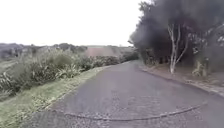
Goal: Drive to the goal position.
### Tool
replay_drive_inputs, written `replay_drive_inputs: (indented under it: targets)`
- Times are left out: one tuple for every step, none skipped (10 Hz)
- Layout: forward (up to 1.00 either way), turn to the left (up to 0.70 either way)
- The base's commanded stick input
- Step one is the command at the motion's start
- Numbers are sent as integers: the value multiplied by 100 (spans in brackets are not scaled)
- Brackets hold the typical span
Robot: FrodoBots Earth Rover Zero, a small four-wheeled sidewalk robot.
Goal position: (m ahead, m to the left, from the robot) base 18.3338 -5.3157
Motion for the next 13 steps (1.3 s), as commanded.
replay_drive_inputs:
  targets:
    - [70,0]
    - [70,0]
    - [70,0]
    - [70,0]
    - [70,0]
    - [70,0]
    - [70,0]
    - [70,-35]
    - [70,-35]
    - [70,-35]
    - [70,-28]
    - [70,-17]
    - [70,-1]
